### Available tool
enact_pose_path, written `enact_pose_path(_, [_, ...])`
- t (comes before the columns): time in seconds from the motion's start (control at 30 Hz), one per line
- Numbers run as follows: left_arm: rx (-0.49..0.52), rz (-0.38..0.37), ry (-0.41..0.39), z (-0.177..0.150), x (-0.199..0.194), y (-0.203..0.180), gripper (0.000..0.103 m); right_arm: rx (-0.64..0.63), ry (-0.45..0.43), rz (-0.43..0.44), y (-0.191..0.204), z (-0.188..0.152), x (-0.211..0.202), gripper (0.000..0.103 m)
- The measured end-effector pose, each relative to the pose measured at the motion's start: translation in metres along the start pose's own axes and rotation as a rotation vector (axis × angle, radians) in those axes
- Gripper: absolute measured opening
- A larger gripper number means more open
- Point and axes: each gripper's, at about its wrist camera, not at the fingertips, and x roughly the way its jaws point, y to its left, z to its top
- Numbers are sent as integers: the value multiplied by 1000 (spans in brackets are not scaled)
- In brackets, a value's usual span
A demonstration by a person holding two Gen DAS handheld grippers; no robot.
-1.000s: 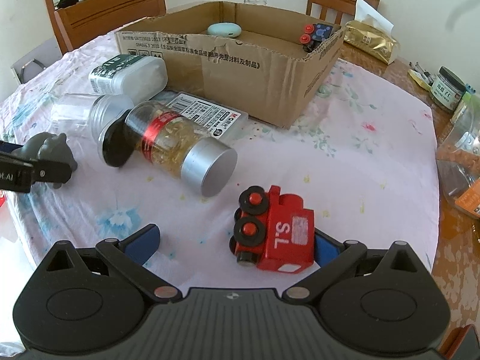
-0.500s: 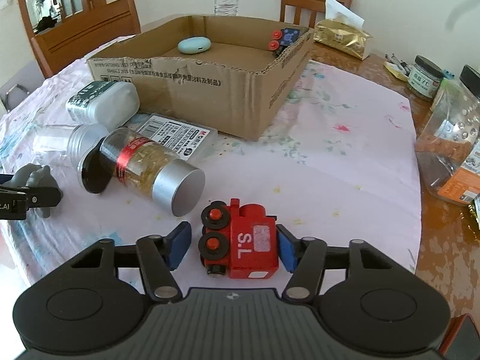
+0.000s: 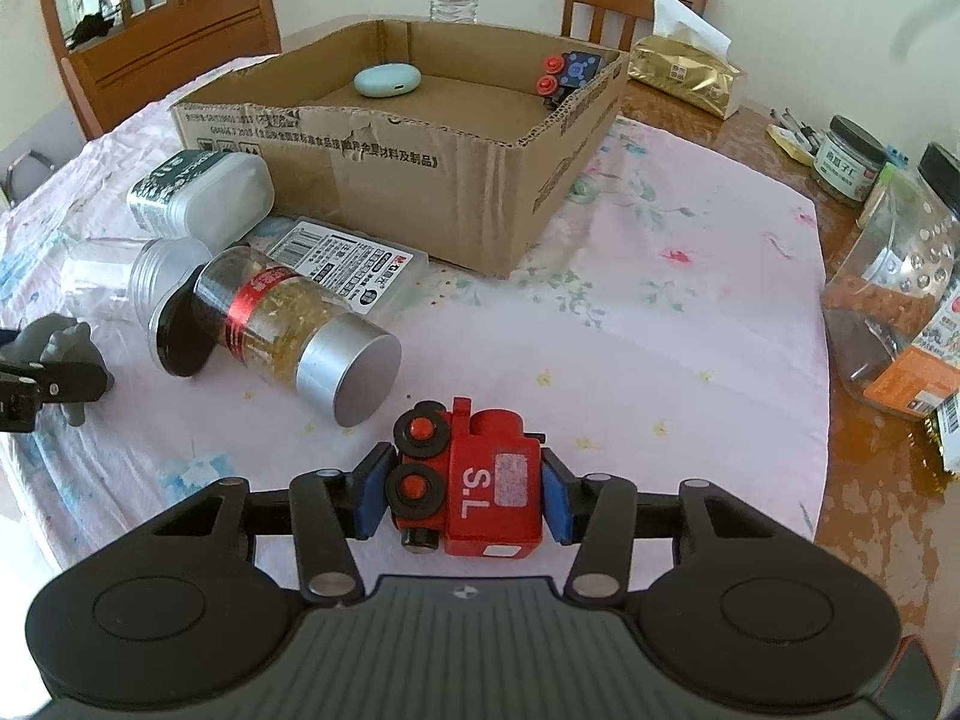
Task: Organize rigid objects
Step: 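Carry the elephant and train into the box and open both grippers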
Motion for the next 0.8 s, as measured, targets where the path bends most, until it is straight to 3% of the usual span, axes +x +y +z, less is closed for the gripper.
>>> enact_pose_path(0.43, [181,-96,27,37,-43,9,73,-65,0,59,-12,24,-36,55])
enact_pose_path(0.6, [271,-163,-6,67,-59,5,73,-94,-48,61,-9,51,-59,55])
enact_pose_path(0.8, [353,-210,-103,114,-64,-3,73,-93,-126,62,-3,88,-74,55])
